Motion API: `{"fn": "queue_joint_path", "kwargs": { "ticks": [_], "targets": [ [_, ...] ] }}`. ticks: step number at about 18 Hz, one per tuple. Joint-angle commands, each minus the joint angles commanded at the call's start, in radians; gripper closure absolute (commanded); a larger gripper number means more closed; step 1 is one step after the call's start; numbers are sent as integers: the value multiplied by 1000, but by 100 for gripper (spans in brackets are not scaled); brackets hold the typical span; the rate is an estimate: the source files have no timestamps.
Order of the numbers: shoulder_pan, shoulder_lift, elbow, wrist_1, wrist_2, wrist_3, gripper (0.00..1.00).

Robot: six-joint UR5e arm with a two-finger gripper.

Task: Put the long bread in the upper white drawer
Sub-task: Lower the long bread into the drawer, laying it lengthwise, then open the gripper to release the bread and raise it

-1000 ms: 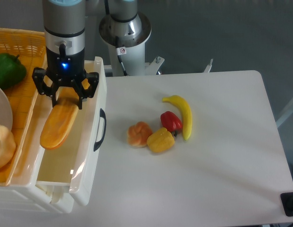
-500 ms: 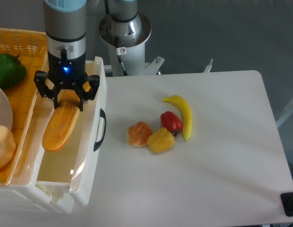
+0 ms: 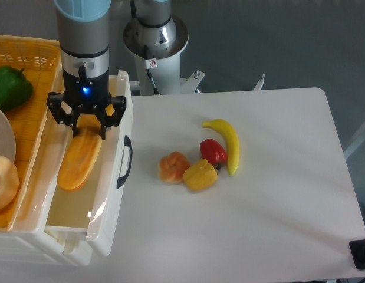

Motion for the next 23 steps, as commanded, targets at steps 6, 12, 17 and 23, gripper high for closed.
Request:
{"fn": "queue_joint_path", "kwargs": {
  "ticks": [6,12,17,23],
  "targets": [
    [3,0,5,-2,2,3,54],
    [-2,-9,18,3,58,2,30],
    [-2,-3,20,3,69,2,23],
    [0,5,34,3,72,2,10]
  ]
}}
